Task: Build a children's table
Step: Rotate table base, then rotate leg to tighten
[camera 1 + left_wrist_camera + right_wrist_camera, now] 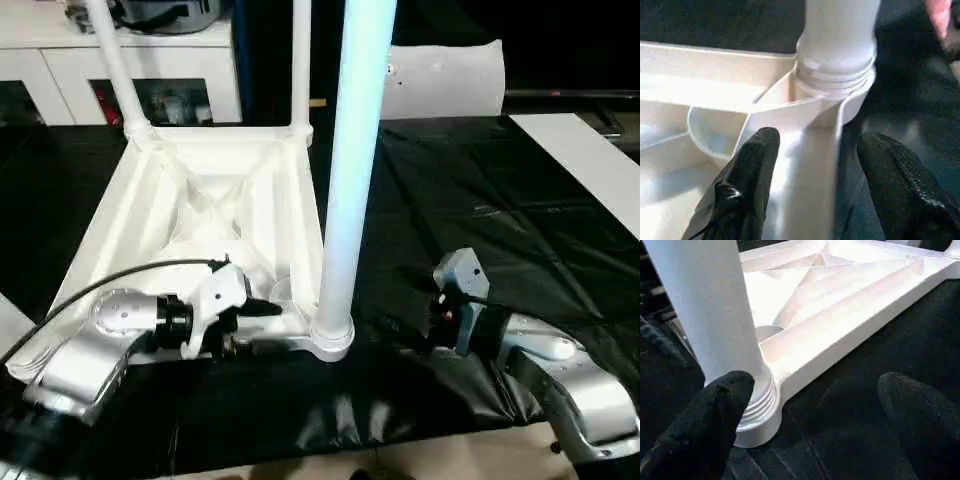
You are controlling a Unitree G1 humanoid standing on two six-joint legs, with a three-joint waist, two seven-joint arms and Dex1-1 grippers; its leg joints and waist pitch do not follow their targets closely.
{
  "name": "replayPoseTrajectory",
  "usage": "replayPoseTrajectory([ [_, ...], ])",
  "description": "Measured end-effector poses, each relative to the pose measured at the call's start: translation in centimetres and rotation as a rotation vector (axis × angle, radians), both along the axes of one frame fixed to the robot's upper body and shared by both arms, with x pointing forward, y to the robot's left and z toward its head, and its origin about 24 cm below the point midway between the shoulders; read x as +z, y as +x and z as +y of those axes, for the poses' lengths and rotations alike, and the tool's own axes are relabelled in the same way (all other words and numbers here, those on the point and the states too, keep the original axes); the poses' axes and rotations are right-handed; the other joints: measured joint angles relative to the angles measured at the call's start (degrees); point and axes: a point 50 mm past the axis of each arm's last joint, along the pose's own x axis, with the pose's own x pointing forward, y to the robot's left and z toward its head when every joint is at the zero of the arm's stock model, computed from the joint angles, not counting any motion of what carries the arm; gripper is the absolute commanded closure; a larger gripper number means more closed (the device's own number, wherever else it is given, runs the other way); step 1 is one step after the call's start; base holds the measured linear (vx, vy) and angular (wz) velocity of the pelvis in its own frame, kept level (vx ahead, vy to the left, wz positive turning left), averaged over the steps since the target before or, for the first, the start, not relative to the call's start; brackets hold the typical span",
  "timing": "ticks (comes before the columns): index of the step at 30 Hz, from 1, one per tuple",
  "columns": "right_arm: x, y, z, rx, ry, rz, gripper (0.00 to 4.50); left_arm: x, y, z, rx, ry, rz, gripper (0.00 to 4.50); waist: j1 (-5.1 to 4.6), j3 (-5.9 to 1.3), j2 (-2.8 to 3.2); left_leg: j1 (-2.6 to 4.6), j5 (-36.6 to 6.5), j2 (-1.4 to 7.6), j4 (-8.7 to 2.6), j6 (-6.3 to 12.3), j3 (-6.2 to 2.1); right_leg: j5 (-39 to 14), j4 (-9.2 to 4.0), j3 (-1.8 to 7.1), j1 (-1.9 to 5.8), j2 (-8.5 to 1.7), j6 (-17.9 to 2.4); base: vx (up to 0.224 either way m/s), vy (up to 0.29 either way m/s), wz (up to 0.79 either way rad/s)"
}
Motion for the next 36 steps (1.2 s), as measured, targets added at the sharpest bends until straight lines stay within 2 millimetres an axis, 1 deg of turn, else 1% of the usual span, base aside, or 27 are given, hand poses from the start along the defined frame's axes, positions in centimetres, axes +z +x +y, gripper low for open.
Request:
replayPoseTrajectory([
  [3, -0.08, -0.25, 0.0, 0.007, 0.0, 0.007, 0.0, -0.5, 0.03, 0.21, -0.001, 0.009, 0.012, 2.1, -0.02, 0.0, 0.0, -0.04, 0.0, 0.01, -0.02, 0.0, 0.0, 0.0, -0.05, 0.0, -0.01, 0.01, 0.0, 0.0, 0.0, 0.0],
  [4, -0.14, -0.38, 0.03, 0.01, 0.004, 0.017, 0.0, -0.58, 0.19, 0.28, 0.0, 0.009, 0.015, 2.28, -0.01, -0.01, -0.02, -0.04, 0.0, 0.01, -0.04, 0.0, 0.0, 0.0, -0.05, 0.0, 0.0, 0.01, 0.0, 0.0, 0.0, 0.0],
  [8, 0.0, -0.73, 0.39, 0.044, 0.032, 0.041, 0.0, -0.82, 0.5, 0.18, -0.02, -0.003, 0.031, 2.5, 0.09, -0.01, -0.02, -0.03, 0.0, 0.01, -0.12, 0.0, -0.01, 0.0, -0.06, -0.01, -0.01, 0.01, 0.0, 0.0, 0.0, 0.0],
  [10, 0.03, -0.84, 0.53, 0.057, 0.032, 0.046, 0.0, -0.79, 0.62, 0.01, -0.034, -0.007, 0.036, 2.71, 0.11, -0.01, -0.02, -0.03, 0.0, 0.01, -0.12, 0.0, -0.01, 0.0, -0.06, -0.01, -0.02, 0.01, 0.0, 0.0, 0.0, 0.0],
  [18, -0.03, -1.03, 0.5, 0.059, 0.027, 0.051, 0.0, -0.99, 0.7, 0.05, -0.077, 0.02, 0.06, 3.25, 0.14, -0.07, 0.07, 0.01, 0.0, 0.01, -0.12, 0.0, -0.01, 0.0, -0.07, -0.01, 0.03, 0.0, 0.0, 0.0, 0.0, 0.0],
  [19, -0.07, -1.05, 0.47, 0.059, 0.026, 0.055, 0.0, -0.98, 0.67, 0.13, -0.081, 0.022, 0.062, 3.45, 0.12, -0.07, 0.07, 0.02, 0.0, 0.01, -0.12, 0.0, -0.01, 0.0, -0.07, -0.01, 0.03, 0.01, 0.0, 0.0, 0.0, 0.0],
  [20, -0.08, -1.05, 0.45, 0.058, 0.025, 0.055, 0.0, -0.97, 0.66, 0.18, -0.082, 0.024, 0.063, 3.55, 0.07, -0.07, 0.08, 0.02, 0.0, 0.01, -0.12, 0.0, -0.01, 0.0, -0.06, -0.01, 0.03, 0.01, 0.0, 0.0, 0.0, 0.0],
  [23, -0.07, -1.05, 0.42, 0.058, 0.023, 0.056, 0.0, -0.96, 0.63, 0.18, -0.089, 0.025, 0.066, 3.61, 0.04, -0.08, 0.06, 0.02, 0.0, 0.01, -0.11, 0.0, -0.01, 0.0, -0.07, -0.01, 0.03, 0.01, 0.0, 0.0, 0.0, 0.0],
  [25, -0.08, -1.05, 0.4, 0.058, 0.021, 0.056, 0.0, -0.94, 0.59, 0.24, -0.095, 0.027, 0.07, 3.89, 0.01, -0.08, 0.06, 0.02, 0.0, 0.01, -0.12, 0.0, -0.01, 0.0, -0.06, -0.01, 0.03, 0.01, 0.0, 0.0, 0.0, 0.0],
  [27, -0.08, -1.04, 0.3, 0.057, 0.014, 0.055, 0.0, -0.92, 0.56, 0.33, -0.1, 0.031, 0.073, 3.95, -0.02, -0.09, 0.05, 0.02, 0.0, 0.01, -0.12, 0.0, -0.01, 0.0, -0.07, -0.01, 0.03, 0.01, 0.0, 0.0, 0.0, 0.0],
  [28, -0.07, -1.03, 0.27, 0.057, 0.011, 0.055, 0.0, -0.93, 0.52, 0.34, -0.107, 0.034, 0.075, 4.09, -0.01, -0.09, 0.05, 0.02, 0.0, 0.01, -0.12, 0.0, -0.01, 0.0, -0.07, -0.01, 0.03, 0.01, 0.0, 0.0, 0.0, 0.0],
  [29, -0.06, -1.03, 0.28, 0.057, 0.011, 0.054, 0.0, -0.93, 0.5, 0.35, -0.11, 0.036, 0.077, 4.09, -0.02, -0.09, 0.05, 0.02, 0.0, 0.01, -0.13, 0.0, -0.01, 0.0, -0.06, -0.01, 0.03, 0.01, 0.0, 0.0, 0.0, 0.0],
  [31, -0.04, -1.0, 0.28, 0.058, 0.011, 0.053, 0.0, -0.93, 0.47, 0.39, -0.115, 0.039, 0.079, 4.31, -0.03, -0.09, 0.05, 0.03, 0.0, 0.01, -0.13, 0.0, -0.01, 0.0, -0.06, -0.01, 0.03, 0.01, 0.0, 0.0, 0.0, 0.0],
  [34, 0.03, -0.95, 0.29, 0.059, 0.011, 0.05, 0.0, -0.91, 0.43, 0.42, -0.124, 0.045, 0.077, 4.47, -0.05, -0.09, 0.04, 0.03, 0.0, 0.01, -0.13, 0.0, -0.01, 0.0, -0.06, -0.01, 0.03, 0.01, 0.0, 0.0, 0.0, 0.0],
  [36, 0.11, -0.89, 0.31, 0.06, 0.01, 0.047, 0.0, -0.89, 0.42, 0.43, -0.125, 0.048, 0.076, 4.47, -0.08, -0.09, 0.04, 0.03, 0.0, 0.01, -0.13, 0.0, -0.01, 0.0, -0.06, -0.01, 0.03, 0.01, 0.0, 0.0, 0.0, 0.0],
])
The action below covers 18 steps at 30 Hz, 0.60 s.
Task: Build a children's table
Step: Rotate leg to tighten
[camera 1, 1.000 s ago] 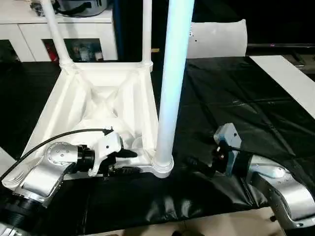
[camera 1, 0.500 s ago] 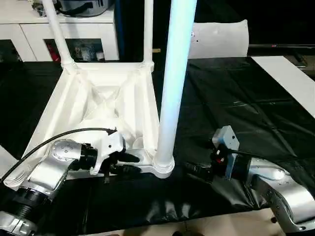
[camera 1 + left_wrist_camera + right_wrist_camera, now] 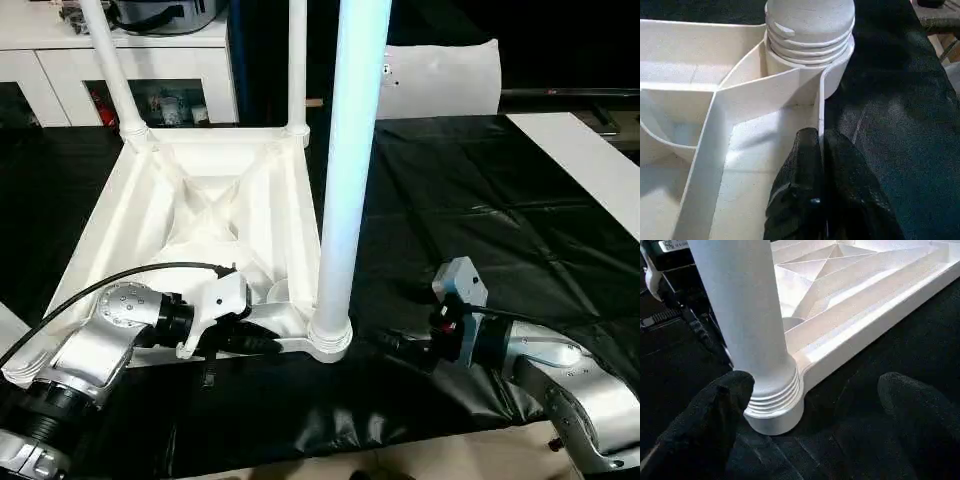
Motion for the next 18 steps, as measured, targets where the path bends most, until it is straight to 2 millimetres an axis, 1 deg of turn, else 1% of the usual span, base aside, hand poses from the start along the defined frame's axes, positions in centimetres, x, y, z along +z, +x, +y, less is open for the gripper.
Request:
replayPoseTrajectory([
  [8, 0.0, 0.1, 0.0, 0.0, -0.001, -0.001, 0.0, 0.2, -0.2, 0.0, -0.022, 0.019, -0.025, 4.47, -0.01, -0.02, -0.03, 0.0, 0.0, 0.02, -0.07, 0.0, 0.0, -0.01, 0.0, 0.0, -0.02, 0.02, 0.01, 0.0, 0.0, 0.0],
  [12, 0.1, 0.4, -0.1, -0.004, -0.005, -0.002, 0.0, 0.1, -0.2, -0.3, -0.017, 0.052, -0.111, 4.47, 0.07, -0.03, -0.02, 0.02, 0.0, 0.0, -0.05, 0.0, 0.0, -0.01, -0.01, 0.0, 0.01, 0.0, 0.01, 0.0, 0.0, 0.0],
  [14, 0.3, 0.7, -0.1, -0.006, -0.007, -0.011, 0.0, -0.2, 0.4, -0.7, 0.002, 0.056, -0.154, 4.47, 0.32, -0.05, -0.04, 0.03, 0.01, -0.04, -0.02, 0.0, -0.03, -0.01, -0.03, 0.0, 0.09, 0.0, 0.0, 0.0, 0.0, 0.0],
  [15, 0.3, 0.8, 0.0, -0.009, -0.007, -0.012, 0.0, -0.2, 1.1, -1.1, 0.016, 0.052, -0.176, 4.47, 0.52, -0.05, -0.04, 0.05, 0.01, -0.08, 0.01, 0.01, -0.05, -0.01, -0.08, 0.0, 0.13, -0.01, 0.01, 0.0, 0.0, 0.0],
  [16, 0.5, 1.1, 0.1, -0.01, -0.004, -0.021, 0.0, -0.2, 1.9, -1.3, 0.047, 0.057, -0.202, 4.47, 0.49, -0.04, -0.05, 0.03, 0.01, -0.08, 0.07, 0.01, -0.07, -0.01, -0.13, -0.01, 0.1, -0.01, 0.02, -0.051, -0.004, 0.05],
  [18, 0.7, 1.3, 0.2, -0.012, -0.001, -0.033, 0.0, -0.2, 2.7, -1.2, 0.089, 0.068, -0.213, 4.47, 0.21, -0.03, -0.06, -0.01, 0.01, -0.11, 0.1, 0.01, -0.21, -0.02, -0.4, -0.17, 0.14, -0.01, 0.03, -0.062, 0.003, -0.05],
])
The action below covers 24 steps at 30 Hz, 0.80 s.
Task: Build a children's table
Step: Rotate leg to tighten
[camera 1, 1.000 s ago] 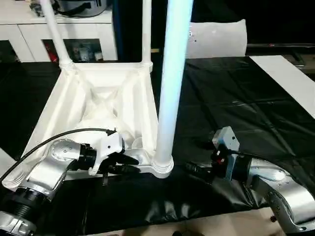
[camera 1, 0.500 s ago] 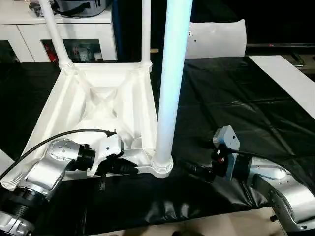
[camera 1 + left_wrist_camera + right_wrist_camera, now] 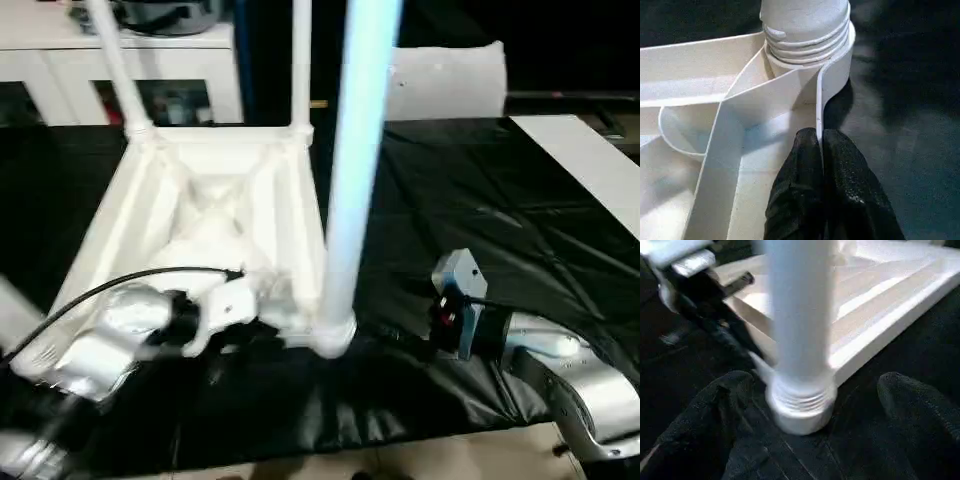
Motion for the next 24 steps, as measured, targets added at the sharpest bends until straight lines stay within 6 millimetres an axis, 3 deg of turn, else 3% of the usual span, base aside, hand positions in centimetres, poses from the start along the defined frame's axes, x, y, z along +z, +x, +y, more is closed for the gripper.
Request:
replayPoseTrajectory([
  [2, -0.11, 0.03, -0.14, -0.01, -0.008, 0.002, 0.0, 0.08, 0.54, 0.13, 0.034, -0.001, -0.004, 4.47, -0.58, 0.02, 0.02, -0.05, 0.0, -0.01, -0.02, 0.0, -0.27, 0.0, -0.7, -0.36, 0.05, 0.03, 0.01, -0.049, 0.022, -0.15],
  [5, -0.24, 0.07, -0.27, -0.016, -0.011, 0.008, 0.0, 0.03, 0.85, -0.22, 0.034, -0.011, 0.008, 4.47, -0.79, 0.07, 0.15, -0.15, 0.0, 0.1, 0.02, 0.02, -0.68, 0.0, -1.77, -1.49, 0.35, -0.21, 0.0, -0.013, 0.01, -0.06],
  [7, -0.28, 0.01, -0.29, -0.016, -0.012, 0.009, 0.0, -0.01, 0.7, -0.33, 0.009, -0.023, 0.039, 4.47, -0.72, 0.07, 0.15, 0.01, -0.01, 0.04, 0.01, 0.04, -0.63, 0.01, -2.0, -1.71, 0.57, -0.48, 0.0, 0.0, 0.0, 0.0],
  [15, -0.5, -0.28, -0.47, -0.017, -0.018, 0.018, 0.0, -0.03, 0.24, -0.69, -0.021, -0.06, 0.132, 4.47, 0.13, 0.0, 0.11, 0.08, -0.17, -0.13, -0.02, 0.34, -0.15, 0.72, -1.08, -1.19, 0.61, -1.02, -0.17, 0.006, 0.0, 0.01],
  [16, -0.5, -0.28, -0.48, -0.017, -0.019, 0.018, 0.0, -0.05, 0.25, -0.68, -0.016, -0.063, 0.139, 4.06, 0.22, -0.02, 0.13, 0.15, -0.18, -0.12, -0.03, 0.32, -0.15, 0.65, -0.66, -1.13, 0.55, -1.04, -0.07, 0.0, 0.0, 0.0],
  [24, -0.48, -0.33, -0.63, -0.005, -0.026, 0.02, 0.0, -0.15, 0.29, -0.28, 0.045, -0.067, 0.151, 3.79, 0.54, -0.1, 0.39, 0.22, -0.08, -0.03, -0.49, 0.18, -0.18, 0.55, -0.6, -1.4, 0.48, -0.86, -0.02, 0.0, 0.0, 0.0],
])
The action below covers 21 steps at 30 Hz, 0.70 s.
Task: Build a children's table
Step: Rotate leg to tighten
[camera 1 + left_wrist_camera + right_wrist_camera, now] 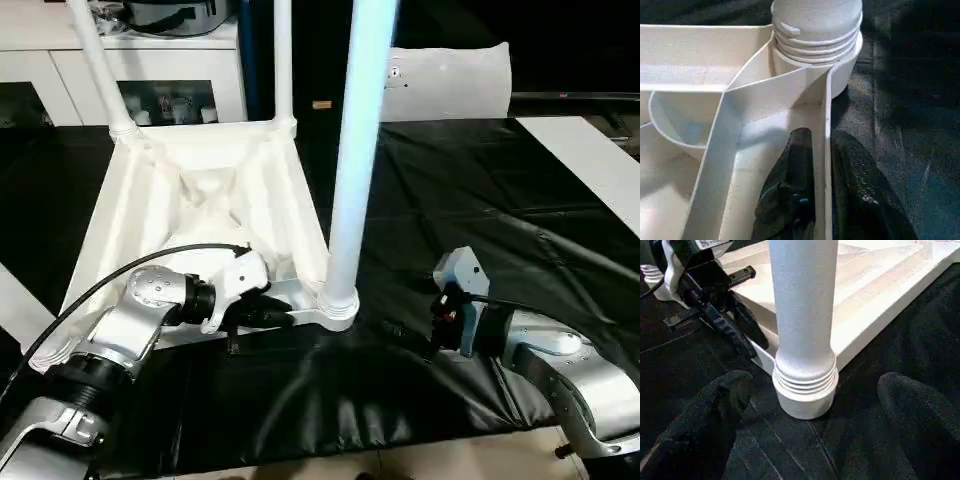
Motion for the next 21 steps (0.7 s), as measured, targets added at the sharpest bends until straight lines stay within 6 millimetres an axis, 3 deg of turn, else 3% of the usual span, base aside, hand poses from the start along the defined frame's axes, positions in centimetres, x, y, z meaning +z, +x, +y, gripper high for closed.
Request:
replayPoseTrajectory([
  [4, 0.0, 0.0, 0.0, 0.002, 0.001, 0.0, 0.0, -0.1, -0.1, 0.1, 0.013, -0.002, -0.004, 3.79, -0.51, -0.01, -0.01, -0.05, 0.0, -0.02, 0.14, 0.0, 0.0, -0.01, -0.09, 0.04, 0.03, -0.07, 0.02, 0.0, 0.0, 0.0],
  [11, 0.0, 0.0, 0.0, 0.003, 0.001, -0.004, 0.0, 0.1, -0.7, 0.6, -0.013, -0.002, 0.02, 4.47, -0.9, -0.02, -0.03, -0.1, 0.0, -0.01, 0.12, 0.0, -0.02, -0.02, -0.08, -0.02, 0.0, -0.05, 0.04, 0.0, 0.0, 0.0],
  [21, 0.1, 0.0, 0.0, 0.003, -0.001, -0.008, 0.0, 0.3, -1.3, 0.5, -0.062, 0.011, 0.019, 4.47, -0.69, -0.02, -0.02, -0.14, -0.06, 0.1, -0.09, 0.03, 0.0, -0.37, 0.01, 0.02, -0.06, -0.07, 0.12, 0.0, 0.0, 0.0],
])
